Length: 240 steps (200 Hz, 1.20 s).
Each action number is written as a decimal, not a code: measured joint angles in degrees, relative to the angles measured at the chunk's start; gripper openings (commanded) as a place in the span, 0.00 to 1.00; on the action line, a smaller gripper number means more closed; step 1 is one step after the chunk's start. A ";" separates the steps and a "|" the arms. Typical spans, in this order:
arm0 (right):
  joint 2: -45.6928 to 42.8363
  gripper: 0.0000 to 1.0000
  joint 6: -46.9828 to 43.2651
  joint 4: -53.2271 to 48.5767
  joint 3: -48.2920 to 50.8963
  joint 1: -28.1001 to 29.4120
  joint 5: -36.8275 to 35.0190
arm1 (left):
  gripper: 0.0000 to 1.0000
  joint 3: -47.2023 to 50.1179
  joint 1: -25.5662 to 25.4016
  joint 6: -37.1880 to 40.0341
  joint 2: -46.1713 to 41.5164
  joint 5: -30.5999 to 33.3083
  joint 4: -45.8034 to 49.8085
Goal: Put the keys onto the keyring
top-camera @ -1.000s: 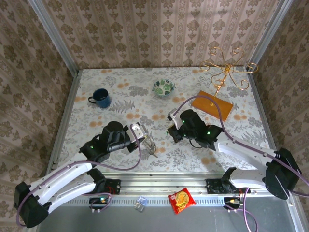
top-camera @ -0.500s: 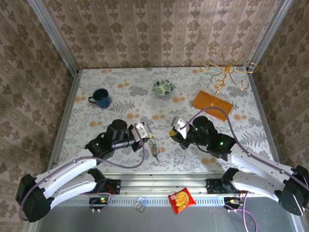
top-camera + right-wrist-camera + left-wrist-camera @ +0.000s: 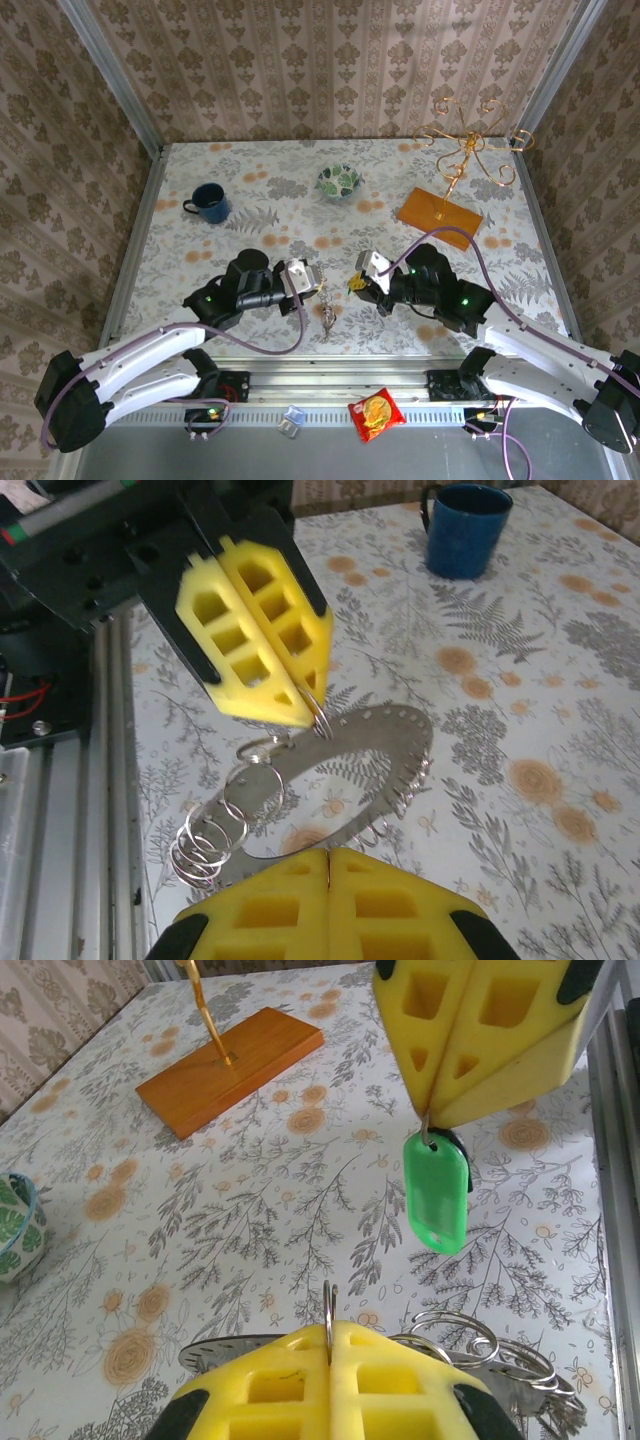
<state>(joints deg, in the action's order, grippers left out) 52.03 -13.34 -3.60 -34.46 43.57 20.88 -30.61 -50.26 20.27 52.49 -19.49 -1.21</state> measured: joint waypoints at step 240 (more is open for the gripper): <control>10.27 0.00 0.28 7.32 -3.13 3.58 -1.16 | 0.00 0.04 -1.46 -1.20 0.39 0.57 -1.64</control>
<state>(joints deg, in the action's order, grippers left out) 62.30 -13.06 3.73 -37.58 47.16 19.73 -30.57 -51.72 19.07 52.88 -18.92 -2.85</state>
